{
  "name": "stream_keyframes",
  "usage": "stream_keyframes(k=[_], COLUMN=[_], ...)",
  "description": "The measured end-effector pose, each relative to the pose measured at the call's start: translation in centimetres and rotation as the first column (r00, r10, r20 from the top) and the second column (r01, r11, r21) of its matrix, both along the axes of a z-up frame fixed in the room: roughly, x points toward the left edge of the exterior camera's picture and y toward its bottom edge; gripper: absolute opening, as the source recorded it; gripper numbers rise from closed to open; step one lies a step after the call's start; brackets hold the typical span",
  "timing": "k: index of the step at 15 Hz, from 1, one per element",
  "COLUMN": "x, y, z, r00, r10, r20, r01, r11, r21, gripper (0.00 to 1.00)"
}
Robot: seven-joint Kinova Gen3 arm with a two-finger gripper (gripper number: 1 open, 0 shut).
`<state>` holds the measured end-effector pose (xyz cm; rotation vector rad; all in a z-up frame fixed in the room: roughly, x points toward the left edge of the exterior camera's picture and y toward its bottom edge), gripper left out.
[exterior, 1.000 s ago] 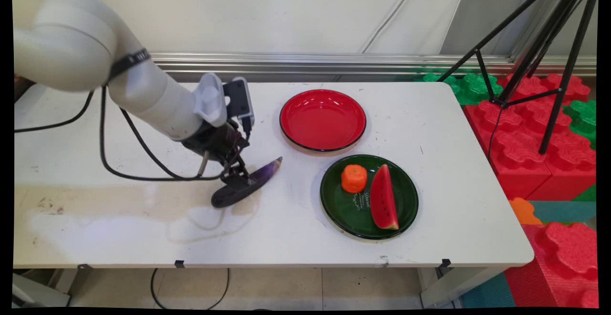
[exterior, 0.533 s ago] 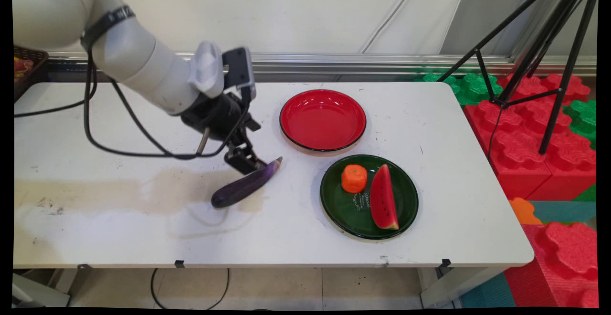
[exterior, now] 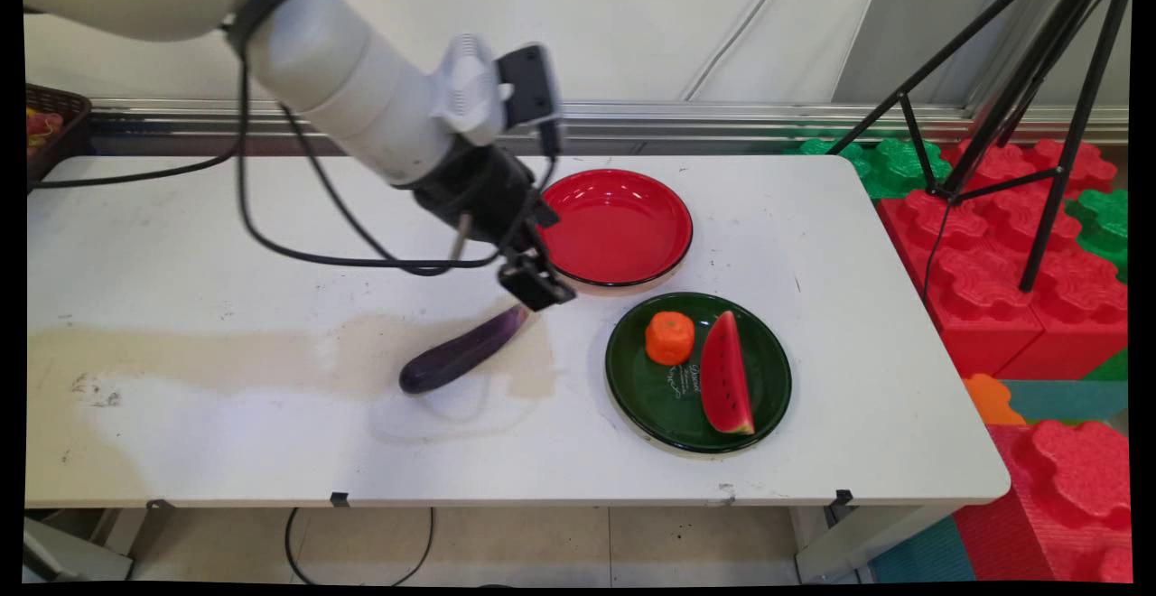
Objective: Pick up the mandarin from the green plate
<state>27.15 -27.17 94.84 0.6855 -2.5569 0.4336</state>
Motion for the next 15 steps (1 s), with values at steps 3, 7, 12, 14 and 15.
stream_keyframes(k=[3,7,12,14,15], x=[-3.0,-6.2,-9.9,-10.9,-11.5], y=[-1.0,-2.4,-5.3,-6.3,-6.9], z=[-0.4,-1.6,-4.4,-5.4,-6.1], r00=[1.000,0.997,0.989,0.987,0.986], r10=[-0.005,-0.022,-0.048,-0.053,-0.057], r20=[0.027,0.076,0.138,0.151,0.159], r01=[0.004,0.020,0.041,0.044,0.046], r11=[1.000,0.999,0.998,0.997,0.996], r21=[0.013,0.028,0.056,0.066,0.074], gripper=[1.00,1.00,1.00,1.00,1.00])
